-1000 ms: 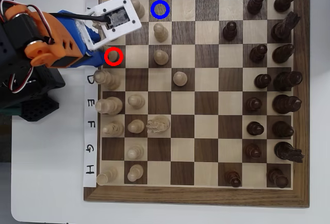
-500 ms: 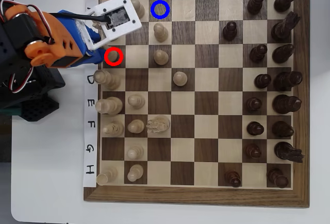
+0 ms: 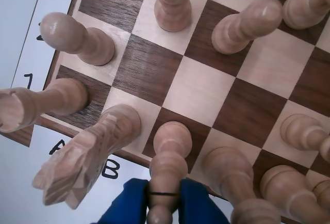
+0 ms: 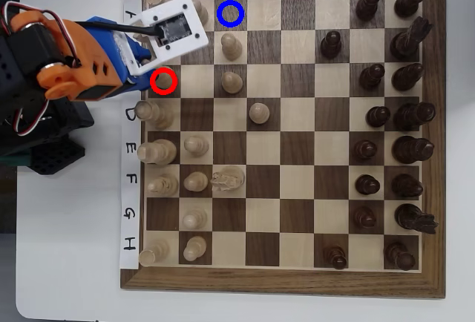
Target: Move the piece to destination
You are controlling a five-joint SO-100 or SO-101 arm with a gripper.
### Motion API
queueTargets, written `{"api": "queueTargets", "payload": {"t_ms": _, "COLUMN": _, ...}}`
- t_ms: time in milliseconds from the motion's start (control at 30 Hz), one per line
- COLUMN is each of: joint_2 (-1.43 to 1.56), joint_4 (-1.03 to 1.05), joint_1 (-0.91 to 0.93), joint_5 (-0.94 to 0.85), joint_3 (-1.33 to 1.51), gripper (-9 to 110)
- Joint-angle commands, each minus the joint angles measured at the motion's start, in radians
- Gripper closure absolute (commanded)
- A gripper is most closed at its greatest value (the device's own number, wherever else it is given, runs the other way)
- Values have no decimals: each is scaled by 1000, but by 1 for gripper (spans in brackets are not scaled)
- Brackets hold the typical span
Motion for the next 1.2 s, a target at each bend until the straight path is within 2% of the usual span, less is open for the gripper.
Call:
{"api": "queueTargets", "payload": {"t_ms": 0, "joint_2": 49, "joint_4": -28, "joint_1": 35, "joint_5": 92, "joint_3": -78, "gripper": 101}}
{"api": "queueTargets", "payload": {"t_ms": 1167, "joint_2": 121, "joint_4": 173, "joint_1": 81, "joint_5": 71, "joint_3": -336, "gripper": 101}}
